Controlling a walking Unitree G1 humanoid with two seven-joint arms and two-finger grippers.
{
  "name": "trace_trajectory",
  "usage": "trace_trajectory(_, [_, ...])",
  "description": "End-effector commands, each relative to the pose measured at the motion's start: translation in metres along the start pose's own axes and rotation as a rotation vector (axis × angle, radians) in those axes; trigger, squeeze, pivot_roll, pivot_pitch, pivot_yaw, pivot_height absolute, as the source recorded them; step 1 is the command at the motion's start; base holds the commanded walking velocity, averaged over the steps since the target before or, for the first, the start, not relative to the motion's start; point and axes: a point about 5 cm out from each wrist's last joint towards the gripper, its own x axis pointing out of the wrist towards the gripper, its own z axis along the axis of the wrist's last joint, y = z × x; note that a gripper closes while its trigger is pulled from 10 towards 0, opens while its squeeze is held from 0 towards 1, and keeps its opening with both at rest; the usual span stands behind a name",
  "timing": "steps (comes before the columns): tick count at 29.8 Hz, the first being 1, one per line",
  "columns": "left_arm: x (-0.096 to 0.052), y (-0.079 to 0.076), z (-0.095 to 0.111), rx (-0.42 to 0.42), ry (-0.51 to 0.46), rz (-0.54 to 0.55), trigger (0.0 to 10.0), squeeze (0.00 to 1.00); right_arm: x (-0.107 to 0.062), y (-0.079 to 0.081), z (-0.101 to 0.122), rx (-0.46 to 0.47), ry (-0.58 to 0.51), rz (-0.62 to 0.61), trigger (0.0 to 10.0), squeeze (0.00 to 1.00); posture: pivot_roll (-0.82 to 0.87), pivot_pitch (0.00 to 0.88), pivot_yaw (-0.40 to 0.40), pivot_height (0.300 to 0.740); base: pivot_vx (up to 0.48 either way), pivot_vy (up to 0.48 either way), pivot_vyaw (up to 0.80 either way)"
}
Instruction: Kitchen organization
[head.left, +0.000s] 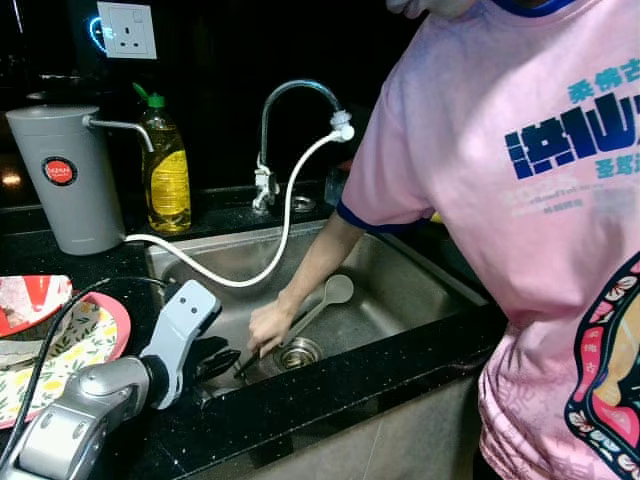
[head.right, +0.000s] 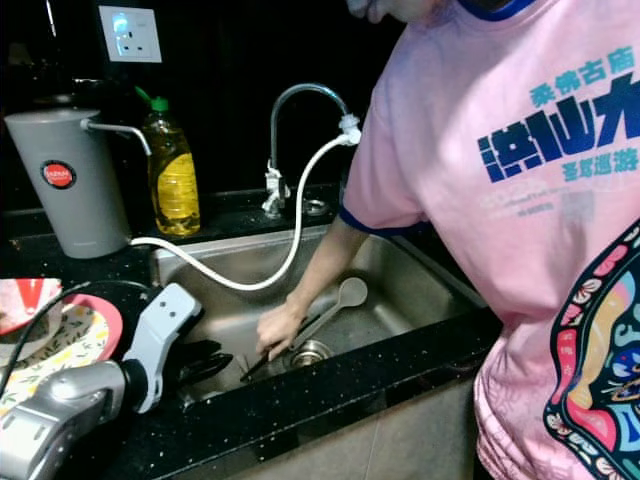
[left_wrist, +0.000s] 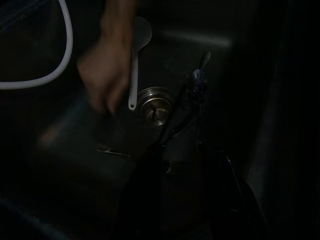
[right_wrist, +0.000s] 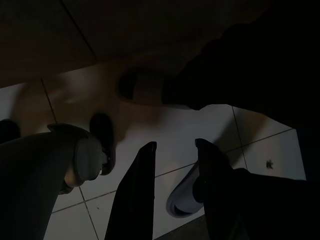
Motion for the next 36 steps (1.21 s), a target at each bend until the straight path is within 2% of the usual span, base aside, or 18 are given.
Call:
trace_trajectory(1, [0.0039, -0.0038, -0.0021, -0.004, 0.006, -0.015, 10.0, 0.0, -0.0014, -0.0035, -0.0059, -0.009, 0.024, -0.008, 10.0, 0.0, -0.03, 0.0, -0.068, 0.74, 0.0, 0.0, 0.0])
trace_trajectory(36, [0.0044, -0.003, -0.0021, -0.004, 0.006, -0.014, 10.0, 0.0, -0.0017, -0.0021, -0.0082, -0.009, 0.034, -0.008, 10.0, 0.0, -0.03, 0.0, -0.068, 0.74, 0.0, 0.0, 0.0])
